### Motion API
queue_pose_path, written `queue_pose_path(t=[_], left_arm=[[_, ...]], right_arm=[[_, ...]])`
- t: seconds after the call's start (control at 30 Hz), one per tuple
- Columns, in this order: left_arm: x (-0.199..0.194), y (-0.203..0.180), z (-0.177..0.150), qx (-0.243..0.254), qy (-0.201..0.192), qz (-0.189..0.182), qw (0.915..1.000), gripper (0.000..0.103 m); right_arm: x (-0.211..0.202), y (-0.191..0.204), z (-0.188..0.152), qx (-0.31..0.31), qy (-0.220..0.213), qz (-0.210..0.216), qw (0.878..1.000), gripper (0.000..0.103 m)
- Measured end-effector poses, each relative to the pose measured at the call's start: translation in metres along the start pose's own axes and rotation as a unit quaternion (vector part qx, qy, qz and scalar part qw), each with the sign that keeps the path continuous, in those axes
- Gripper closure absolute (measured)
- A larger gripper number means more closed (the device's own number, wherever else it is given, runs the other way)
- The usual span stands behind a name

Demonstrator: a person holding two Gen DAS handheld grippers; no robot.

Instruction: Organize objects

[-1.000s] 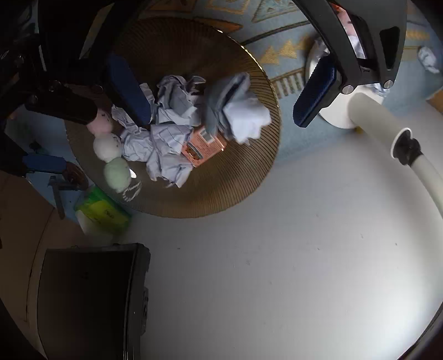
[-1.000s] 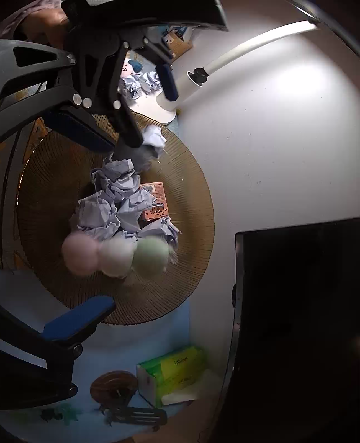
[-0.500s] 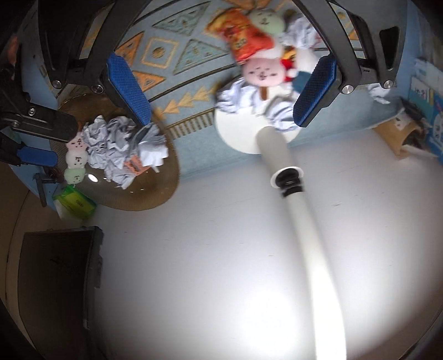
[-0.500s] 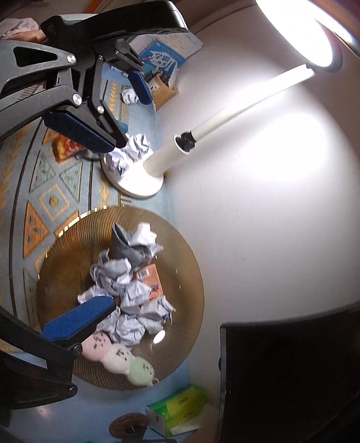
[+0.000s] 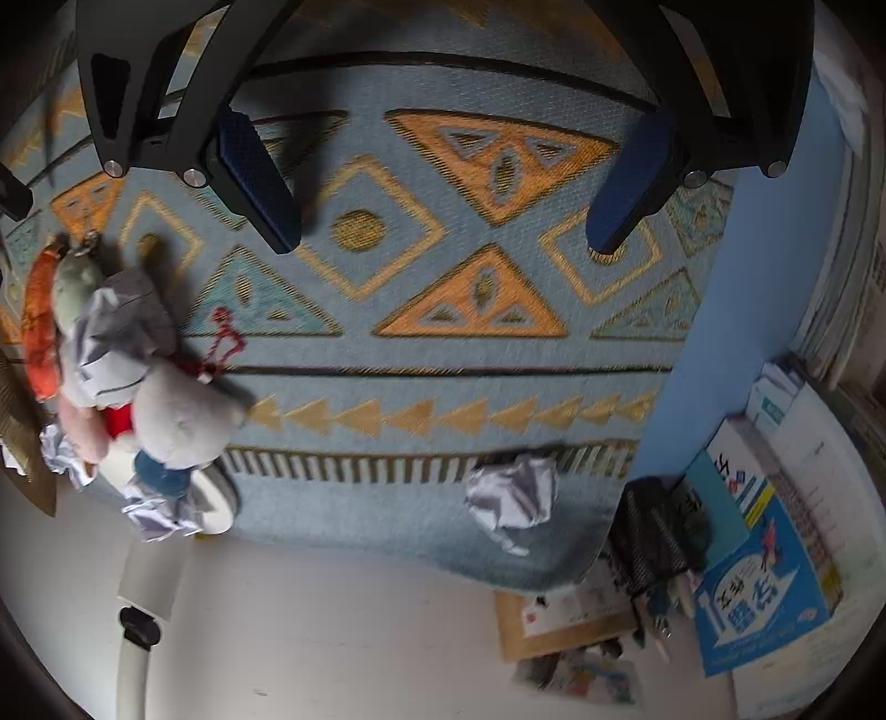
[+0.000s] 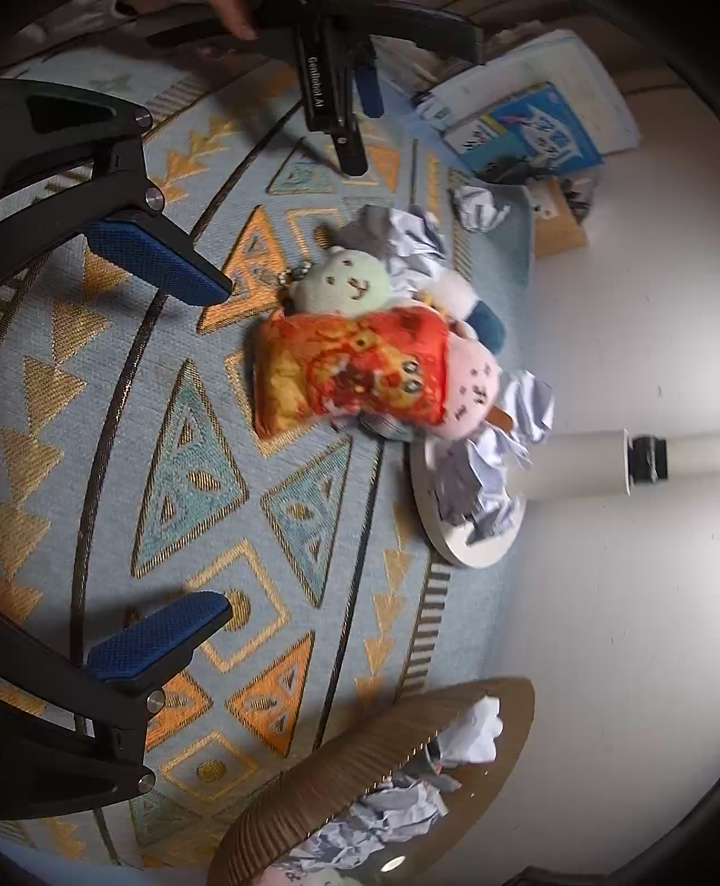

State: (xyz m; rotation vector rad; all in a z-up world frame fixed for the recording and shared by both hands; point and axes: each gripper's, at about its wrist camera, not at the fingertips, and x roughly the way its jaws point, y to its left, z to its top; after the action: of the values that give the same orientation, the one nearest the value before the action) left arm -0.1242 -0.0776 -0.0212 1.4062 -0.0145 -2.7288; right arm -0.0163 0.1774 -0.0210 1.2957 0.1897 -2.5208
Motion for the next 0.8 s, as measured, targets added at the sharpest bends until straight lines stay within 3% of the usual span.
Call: queue_pose_path(t=[0.03, 0.1, 0.23, 0.8], left_arm=[[0.001, 0.01, -0.002, -0.021, -0.007, -0.023, 0.9995, 0.0], [-0.002, 0.019, 0.0, -0.036, -0.011, -0.011, 0.9992, 0.0], [-0.005, 0.023, 0.002, -0.039, -0.009, -0.005, 0.9992, 0.0], [-0.013, 0.031, 0.003, -0.039, -0.009, -0.004, 0.9992, 0.0]], right_arm=[[0.008, 0.008, -0.002, -0.022, 0.003, -0.01, 1.0, 0.0], [0.012, 0.016, -0.004, -0.046, -0.011, -0.014, 0.999, 0.0], [0.016, 0.004, -0.002, -0.02, -0.005, 0.013, 1.0, 0.0], [0.015, 0.005, -0.004, -0.025, -0.004, 0.004, 1.0, 0.0]])
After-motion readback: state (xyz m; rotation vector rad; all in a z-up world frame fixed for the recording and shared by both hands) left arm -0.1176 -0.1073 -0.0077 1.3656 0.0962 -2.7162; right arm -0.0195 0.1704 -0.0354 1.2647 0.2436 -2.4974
